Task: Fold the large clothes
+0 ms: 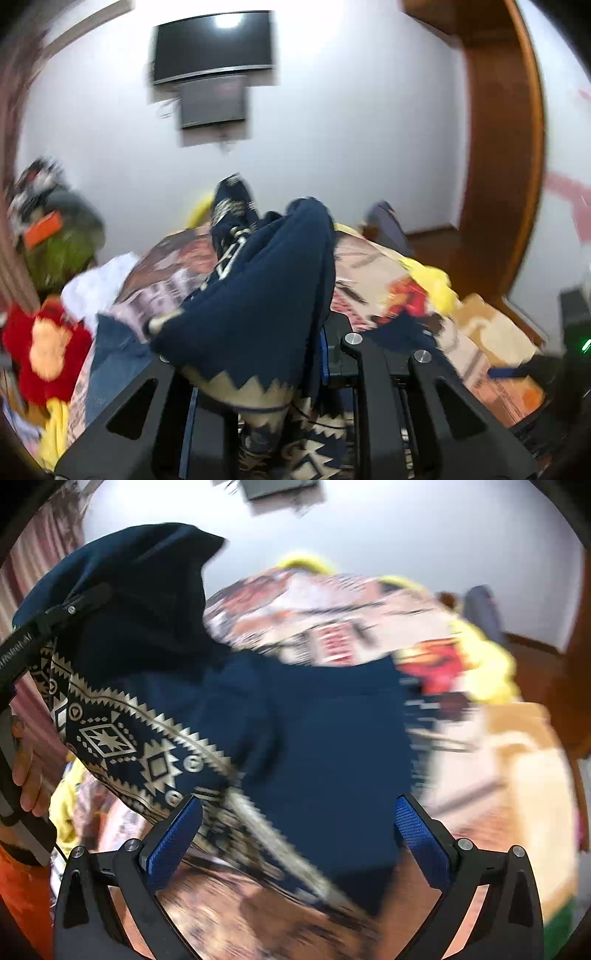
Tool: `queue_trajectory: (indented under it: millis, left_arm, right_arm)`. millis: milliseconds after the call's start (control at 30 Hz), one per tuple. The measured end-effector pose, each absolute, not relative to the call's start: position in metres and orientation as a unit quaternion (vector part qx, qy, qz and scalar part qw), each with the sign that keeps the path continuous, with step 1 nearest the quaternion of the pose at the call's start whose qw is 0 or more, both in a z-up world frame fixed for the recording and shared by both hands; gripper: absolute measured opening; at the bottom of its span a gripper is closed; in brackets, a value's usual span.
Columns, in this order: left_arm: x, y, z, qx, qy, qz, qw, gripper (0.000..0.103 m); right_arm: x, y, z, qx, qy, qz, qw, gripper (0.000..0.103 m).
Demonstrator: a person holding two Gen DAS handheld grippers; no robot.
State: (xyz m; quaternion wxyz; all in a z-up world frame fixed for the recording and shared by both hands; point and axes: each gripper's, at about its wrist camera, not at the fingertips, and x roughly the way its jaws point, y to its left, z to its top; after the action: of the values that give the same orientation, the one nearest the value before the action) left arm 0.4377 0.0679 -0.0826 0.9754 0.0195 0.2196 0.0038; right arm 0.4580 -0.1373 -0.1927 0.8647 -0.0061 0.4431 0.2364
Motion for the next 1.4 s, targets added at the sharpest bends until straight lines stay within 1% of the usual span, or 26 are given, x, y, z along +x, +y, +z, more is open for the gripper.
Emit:
queue_trajectory:
  millis: [67, 200, 500, 567, 633, 800, 833, 900, 933, 967, 1033, 1233, 1267, 1400]
  left_arm:
    - [0.444, 0.038, -0.088, 0.039, 0.236, -0.022, 0.971, 0.018]
    - [0.452, -0.023, -0.121, 0.086, 0.295, -0.076, 0.949, 0.018]
    - [0.434, -0.100, -0.189, 0.069, 0.425, -0.186, 0.883, 0.018]
    - [0.429, -0.114, -0.201, 0.093, 0.436, -0.188, 0.875, 0.018]
    - [0.424, -0.118, -0.205, 0.113, 0.431, -0.182, 0.876, 0.018]
    - [0.421, -0.113, -0.193, 0.134, 0.441, -0.183, 0.869, 0.026]
    - [0.421, -0.112, -0.190, 0.135, 0.443, -0.185, 0.867, 0.030]
    - [0.416, -0.100, -0.176, 0.111, 0.449, -0.195, 0.865, 0.042]
    - [0.412, -0.093, -0.170, 0.092, 0.451, -0.204, 0.864, 0.064]
    - [0.408, -0.086, -0.163, 0.069, 0.449, -0.217, 0.864, 0.080]
    - [0.399, -0.071, -0.147, 0.041, 0.434, -0.223, 0.872, 0.087]
    - [0.399, -0.024, -0.111, 0.038, 0.394, -0.164, 0.903, 0.092]
    - [0.405, -0.015, -0.108, 0.035, 0.391, -0.152, 0.907, 0.093]
    - [0.449, 0.015, -0.115, 0.032, 0.398, -0.096, 0.912, 0.093]
  right_arm:
    - [0.450, -0.166, -0.183, 0.001, 0.432, 0.214, 0.876, 0.103]
    - [0.438, -0.226, -0.178, 0.042, 0.438, 0.181, 0.880, 0.103]
    - [0.412, -0.294, -0.188, 0.070, 0.453, 0.131, 0.879, 0.103]
    - [0.407, -0.303, -0.189, 0.074, 0.454, 0.124, 0.879, 0.103]
    - [0.402, -0.310, -0.188, 0.083, 0.454, 0.119, 0.879, 0.103]
    - [0.393, -0.328, -0.178, 0.101, 0.446, 0.115, 0.882, 0.103]
    - [0.391, -0.329, -0.175, 0.099, 0.443, 0.115, 0.883, 0.103]
    - [0.389, -0.330, -0.168, 0.091, 0.436, 0.117, 0.888, 0.103]
    - [0.387, -0.330, -0.164, 0.085, 0.431, 0.118, 0.890, 0.103]
    - [0.386, -0.329, -0.161, 0.081, 0.428, 0.119, 0.892, 0.103]
    - [0.385, -0.325, -0.155, 0.071, 0.420, 0.124, 0.896, 0.103]
    - [0.395, -0.297, -0.150, 0.050, 0.412, 0.151, 0.897, 0.103]
    - [0.399, -0.289, -0.151, 0.049, 0.412, 0.159, 0.896, 0.103]
    - [0.421, -0.257, -0.158, 0.047, 0.417, 0.185, 0.889, 0.103]
